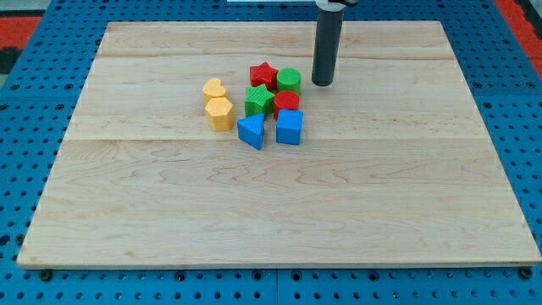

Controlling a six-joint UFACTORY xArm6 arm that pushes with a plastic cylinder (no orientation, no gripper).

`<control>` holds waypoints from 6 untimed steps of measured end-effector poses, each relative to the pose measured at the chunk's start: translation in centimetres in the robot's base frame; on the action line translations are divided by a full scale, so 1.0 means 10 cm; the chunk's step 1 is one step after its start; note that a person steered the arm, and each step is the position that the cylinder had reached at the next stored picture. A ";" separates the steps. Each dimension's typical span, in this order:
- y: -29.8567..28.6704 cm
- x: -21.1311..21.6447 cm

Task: Move the blue blocks diagonally bottom left to the yellow blocks

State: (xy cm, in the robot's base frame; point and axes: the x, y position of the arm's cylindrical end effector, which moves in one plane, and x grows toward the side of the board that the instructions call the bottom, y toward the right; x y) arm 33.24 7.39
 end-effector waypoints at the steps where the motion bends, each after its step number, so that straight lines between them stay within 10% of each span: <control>1: 0.00 0.00; 6: -0.03 0.98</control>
State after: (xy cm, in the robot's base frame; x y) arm 43.05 7.07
